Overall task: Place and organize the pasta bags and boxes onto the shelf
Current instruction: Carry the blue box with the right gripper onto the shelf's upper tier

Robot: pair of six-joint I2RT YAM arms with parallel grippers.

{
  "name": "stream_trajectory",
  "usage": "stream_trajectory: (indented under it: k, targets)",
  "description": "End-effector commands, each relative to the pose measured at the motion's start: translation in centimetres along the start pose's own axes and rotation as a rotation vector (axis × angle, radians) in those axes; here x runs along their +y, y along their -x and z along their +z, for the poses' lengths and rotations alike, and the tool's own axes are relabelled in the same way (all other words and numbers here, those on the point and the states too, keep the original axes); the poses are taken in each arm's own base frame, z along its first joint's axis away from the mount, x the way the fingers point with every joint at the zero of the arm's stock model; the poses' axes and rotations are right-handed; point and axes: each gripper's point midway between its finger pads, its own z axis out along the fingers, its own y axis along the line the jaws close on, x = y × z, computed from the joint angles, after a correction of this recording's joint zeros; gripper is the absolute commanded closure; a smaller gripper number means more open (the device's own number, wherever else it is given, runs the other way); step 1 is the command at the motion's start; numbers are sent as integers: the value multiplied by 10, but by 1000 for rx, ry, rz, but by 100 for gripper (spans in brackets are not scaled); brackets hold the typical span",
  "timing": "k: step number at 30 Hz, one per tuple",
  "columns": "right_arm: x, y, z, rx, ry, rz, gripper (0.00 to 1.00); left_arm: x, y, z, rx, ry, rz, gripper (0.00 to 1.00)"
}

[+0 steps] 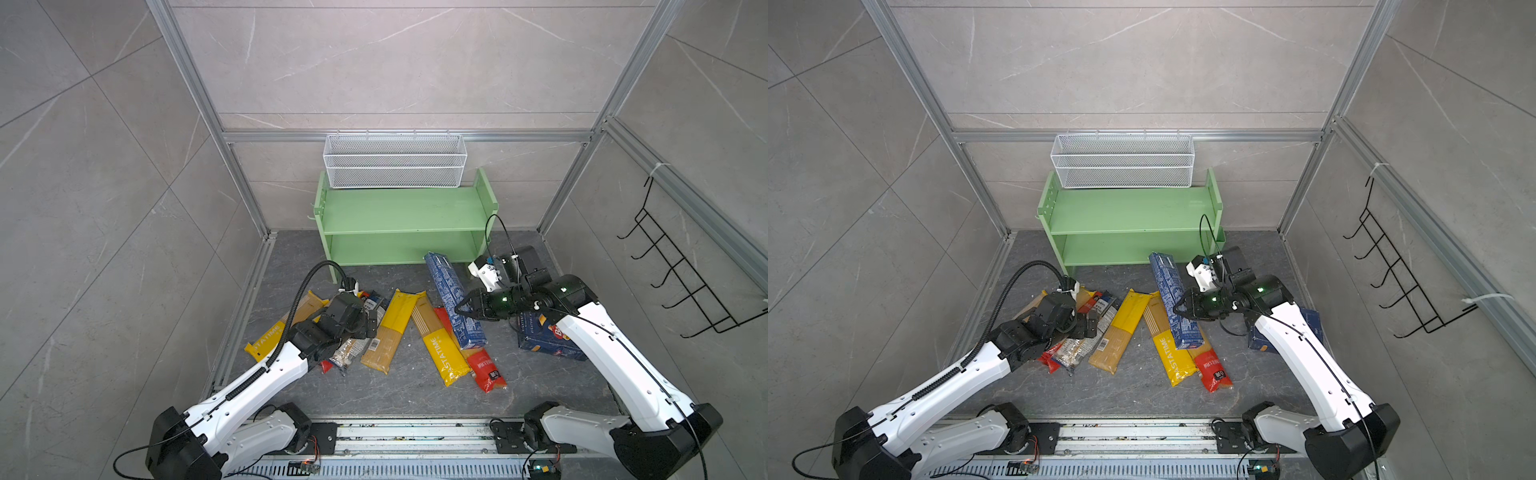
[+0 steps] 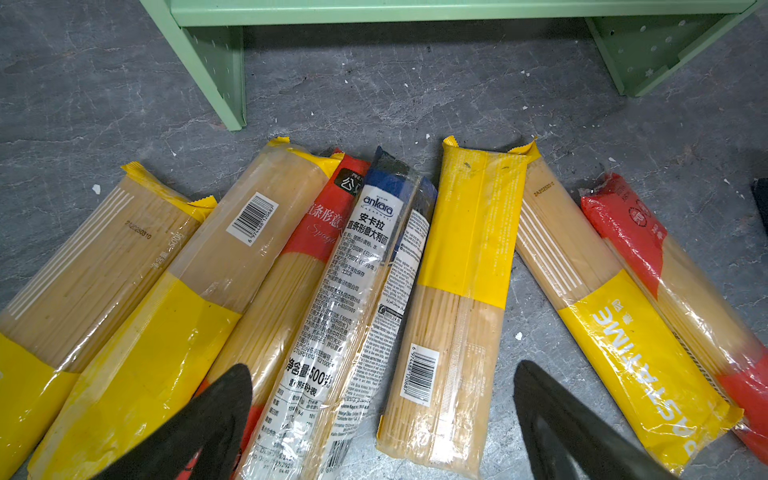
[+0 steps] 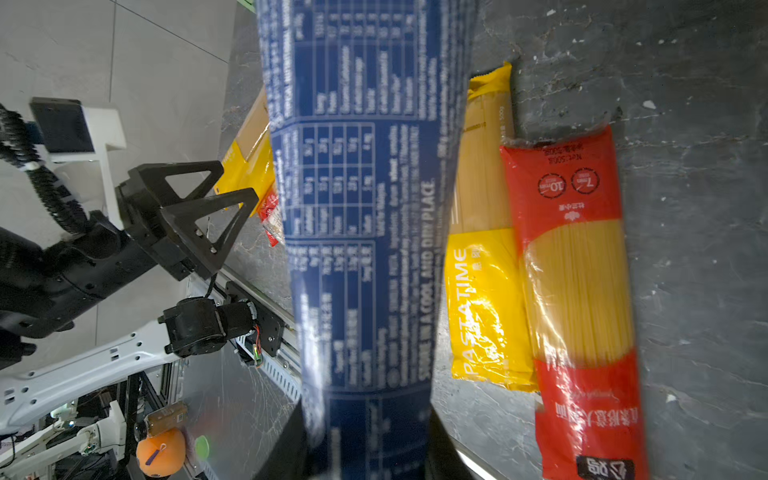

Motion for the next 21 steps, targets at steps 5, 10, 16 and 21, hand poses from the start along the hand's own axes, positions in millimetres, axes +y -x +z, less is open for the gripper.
stream_trajectory:
  k: [5,10,16,21]
  targets:
    - [61,35,-46,-165,182,-129,97,-6,24,-15,-71,-38,-25,0]
    - [66,59,-50,-194,148,-138,97,-10,24,-17,-68,-64,-29,0]
    - [70,107,-58,-263,62,-171,97,-13,31,-21,-83,-73,-26,0]
    - [53,156,-61,-311,-85,-168,97,-19,40,-22,-90,-87,-10,0]
